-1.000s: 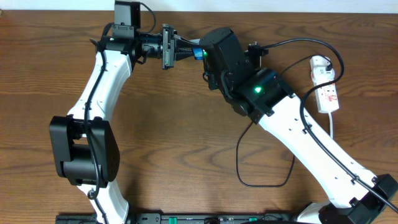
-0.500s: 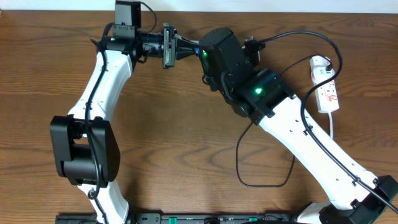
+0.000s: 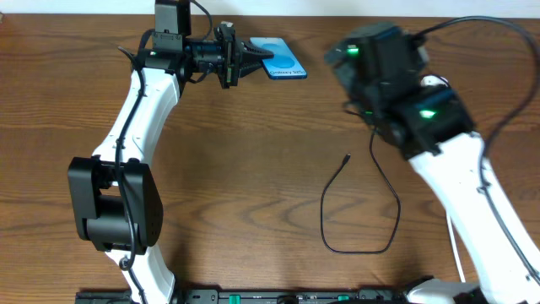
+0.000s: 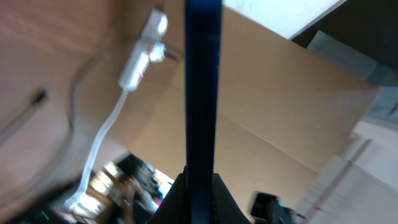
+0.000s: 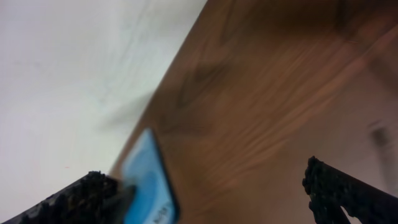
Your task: Plug charger to phone and switch on socket
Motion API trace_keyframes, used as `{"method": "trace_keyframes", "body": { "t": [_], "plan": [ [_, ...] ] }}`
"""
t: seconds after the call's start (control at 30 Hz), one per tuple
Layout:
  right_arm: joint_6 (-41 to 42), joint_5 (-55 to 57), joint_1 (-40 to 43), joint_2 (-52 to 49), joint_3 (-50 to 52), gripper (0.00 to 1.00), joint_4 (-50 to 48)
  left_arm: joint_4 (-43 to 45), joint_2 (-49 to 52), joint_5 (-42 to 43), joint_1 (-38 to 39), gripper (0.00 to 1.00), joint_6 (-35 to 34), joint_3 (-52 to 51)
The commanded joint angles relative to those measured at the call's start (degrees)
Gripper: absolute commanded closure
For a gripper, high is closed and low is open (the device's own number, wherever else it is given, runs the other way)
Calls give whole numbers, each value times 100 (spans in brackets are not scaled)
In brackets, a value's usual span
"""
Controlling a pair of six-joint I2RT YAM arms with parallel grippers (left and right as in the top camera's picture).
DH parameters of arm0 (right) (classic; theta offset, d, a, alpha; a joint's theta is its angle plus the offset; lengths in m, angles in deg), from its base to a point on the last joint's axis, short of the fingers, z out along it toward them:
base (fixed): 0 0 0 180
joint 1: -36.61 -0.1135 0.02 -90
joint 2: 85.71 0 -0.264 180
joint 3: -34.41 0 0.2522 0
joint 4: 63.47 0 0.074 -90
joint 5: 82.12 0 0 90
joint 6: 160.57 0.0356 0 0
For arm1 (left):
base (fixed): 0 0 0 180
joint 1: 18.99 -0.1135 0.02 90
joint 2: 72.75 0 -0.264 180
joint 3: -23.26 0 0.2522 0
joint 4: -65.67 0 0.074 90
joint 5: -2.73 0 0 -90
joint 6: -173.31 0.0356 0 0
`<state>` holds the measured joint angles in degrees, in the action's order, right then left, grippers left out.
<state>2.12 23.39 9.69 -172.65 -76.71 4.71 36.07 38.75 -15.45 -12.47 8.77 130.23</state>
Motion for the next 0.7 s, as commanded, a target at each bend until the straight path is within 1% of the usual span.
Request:
{"method": "trace_keyframes", "body": {
  "t": [0.0,0.07,0.1,0.17,0.23,0.3,0.33,0.4,0.43,0.53,0.57,0.63,0.67],
  "plan": [
    [-1810,-306,304,219,-85,1,468,48,-81,-592,-4,93,1506,44],
    [-2142,-304,407,216,-81,1,1012,-7,-81,-774,-4,93,1926,44],
    [-2271,-310,437,177,-42,1,1443,-192,-81,-1032,-4,93,2214,44],
    [-2406,-367,433,94,72,1,1860,-533,-81,-1453,-4,93,2249,44],
    [-2629,-538,431,-13,243,1,1965,-909,-81,-1858,-4,93,2275,44],
    [-2778,-691,433,-118,511,3,1950,-1132,-81,-2098,-4,93,2557,44],
    [-2776,-688,433,-177,715,5,1943,-1198,-81,-2155,-2,93,2750,44],
    [-2745,-737,433,-238,1054,5,1827,-1276,-81,-2153,-2,93,3045,44],
    [-2704,-796,433,-267,1233,5,1725,-1360,-81,-2153,-2,93,3180,44],
    [-2717,-1097,433,-295,1836,12,1213,-1565,-81,-2153,-2,93,3510,44],
    [-2741,-1167,433,-299,2017,15,1051,-1628,-81,-2153,-4,93,3598,44],
    [-2776,-1274,433,-308,2490,27,647,-1718,-81,-2155,-2,93,3685,44],
    [-2765,-1292,433,-317,2671,30,496,-1729,-81,-2155,-2,93,3687,44]
  ]
}}
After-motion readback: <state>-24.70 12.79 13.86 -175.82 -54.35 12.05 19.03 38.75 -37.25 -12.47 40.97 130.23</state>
